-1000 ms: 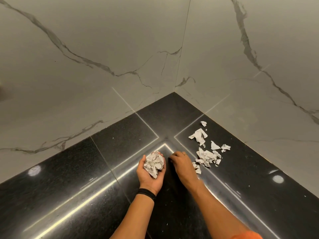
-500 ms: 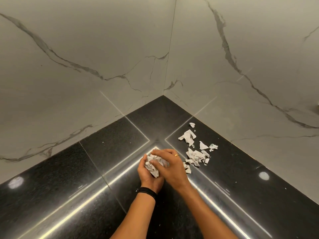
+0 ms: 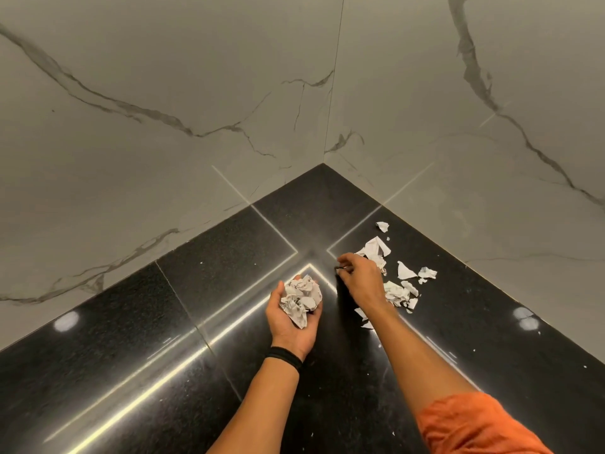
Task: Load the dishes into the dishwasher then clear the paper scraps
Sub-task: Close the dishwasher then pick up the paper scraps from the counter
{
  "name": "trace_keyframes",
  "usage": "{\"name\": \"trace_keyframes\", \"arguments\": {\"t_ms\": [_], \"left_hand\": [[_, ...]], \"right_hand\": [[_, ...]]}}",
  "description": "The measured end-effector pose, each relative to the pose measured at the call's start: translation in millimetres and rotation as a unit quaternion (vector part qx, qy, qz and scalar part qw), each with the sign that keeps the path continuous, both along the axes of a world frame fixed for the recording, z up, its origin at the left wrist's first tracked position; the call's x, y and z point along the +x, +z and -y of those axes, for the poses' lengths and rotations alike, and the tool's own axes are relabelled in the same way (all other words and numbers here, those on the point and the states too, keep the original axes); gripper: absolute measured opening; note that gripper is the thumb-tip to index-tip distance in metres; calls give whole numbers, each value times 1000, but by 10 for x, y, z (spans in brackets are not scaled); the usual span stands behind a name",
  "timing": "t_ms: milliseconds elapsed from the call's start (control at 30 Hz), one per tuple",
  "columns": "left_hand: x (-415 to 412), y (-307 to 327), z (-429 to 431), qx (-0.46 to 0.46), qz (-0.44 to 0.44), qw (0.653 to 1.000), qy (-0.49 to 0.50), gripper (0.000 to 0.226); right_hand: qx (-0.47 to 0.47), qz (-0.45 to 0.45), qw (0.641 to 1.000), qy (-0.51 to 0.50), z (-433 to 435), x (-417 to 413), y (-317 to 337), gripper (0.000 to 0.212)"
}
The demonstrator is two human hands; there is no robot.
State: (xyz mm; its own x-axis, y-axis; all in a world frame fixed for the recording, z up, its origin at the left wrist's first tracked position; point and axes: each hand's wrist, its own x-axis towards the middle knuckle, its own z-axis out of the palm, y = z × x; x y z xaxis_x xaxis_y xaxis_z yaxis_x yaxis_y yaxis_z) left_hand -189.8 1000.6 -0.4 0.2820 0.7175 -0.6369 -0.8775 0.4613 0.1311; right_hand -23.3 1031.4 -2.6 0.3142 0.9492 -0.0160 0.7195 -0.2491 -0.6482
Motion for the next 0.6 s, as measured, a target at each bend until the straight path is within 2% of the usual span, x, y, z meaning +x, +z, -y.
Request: {"name": "trace_keyframes", "arguments": {"t_ms": [167,267,333,400,500,600], "left_hand": [[7,-33,-40,5,-6,1000,-4,43],[-3,-23,-40,10,-6,1000,-4,42],[-15,-5,-20,13,-9,1000,-6,41],[-34,15,14,16,-11,1000,-2,39],[-52,20,68,21,-6,1000,-2,39],[-33,72,140,25,-6,1000,-8,39]], "right_hand": [[35,118,992,24,-14,-34,-155,15],[40,129,990,50,-28,-36,-215,12],[46,56,997,14,-24,-49,-230,14],[40,-105,992,-60,19,-44,-147,14],[77,-313,939,-120,213,-84,113,12],[106,-377,916,-90,503,-257,412,11]]}}
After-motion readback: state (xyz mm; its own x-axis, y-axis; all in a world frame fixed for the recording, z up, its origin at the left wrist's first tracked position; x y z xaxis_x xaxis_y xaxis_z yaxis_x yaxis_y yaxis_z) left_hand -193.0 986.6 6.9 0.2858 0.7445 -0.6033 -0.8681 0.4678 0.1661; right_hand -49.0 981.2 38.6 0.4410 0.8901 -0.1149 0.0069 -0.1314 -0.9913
